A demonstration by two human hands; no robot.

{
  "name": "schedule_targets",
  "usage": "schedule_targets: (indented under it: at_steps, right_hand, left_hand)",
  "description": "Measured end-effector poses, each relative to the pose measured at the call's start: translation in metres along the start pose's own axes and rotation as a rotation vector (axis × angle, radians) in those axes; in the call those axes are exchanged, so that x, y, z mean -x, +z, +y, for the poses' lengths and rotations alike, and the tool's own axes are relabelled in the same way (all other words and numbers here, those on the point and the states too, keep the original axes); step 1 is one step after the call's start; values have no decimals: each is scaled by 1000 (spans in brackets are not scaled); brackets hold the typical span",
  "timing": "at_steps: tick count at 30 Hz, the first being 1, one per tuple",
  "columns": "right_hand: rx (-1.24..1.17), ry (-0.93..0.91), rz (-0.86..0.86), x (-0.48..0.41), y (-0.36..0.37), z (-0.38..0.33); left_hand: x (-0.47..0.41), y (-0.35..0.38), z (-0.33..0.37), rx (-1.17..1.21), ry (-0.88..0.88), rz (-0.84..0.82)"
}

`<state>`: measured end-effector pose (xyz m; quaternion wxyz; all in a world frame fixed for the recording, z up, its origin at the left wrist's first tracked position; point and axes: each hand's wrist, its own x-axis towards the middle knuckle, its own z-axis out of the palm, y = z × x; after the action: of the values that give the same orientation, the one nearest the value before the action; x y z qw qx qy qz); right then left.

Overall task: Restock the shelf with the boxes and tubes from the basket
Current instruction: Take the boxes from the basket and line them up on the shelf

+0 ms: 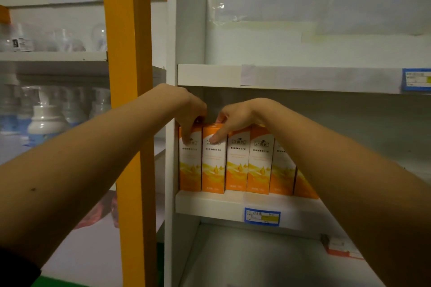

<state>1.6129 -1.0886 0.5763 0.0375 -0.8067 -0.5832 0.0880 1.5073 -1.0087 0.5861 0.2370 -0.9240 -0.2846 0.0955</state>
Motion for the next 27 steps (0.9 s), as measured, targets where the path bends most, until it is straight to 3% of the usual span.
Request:
schedule_targets:
  at_steps: [6,12,27]
  right_hand:
    - [-33,10,39,6,-5,10]
    - [73,157,-24,13,-11,37]
    - [41,110,-19,13,-10,39]
  left_hand:
    - [-2,-1,0,22,-3,-16]
    - [-4,-4,0,154,16,-13]
    - [-6,0,5,289,50,-7]
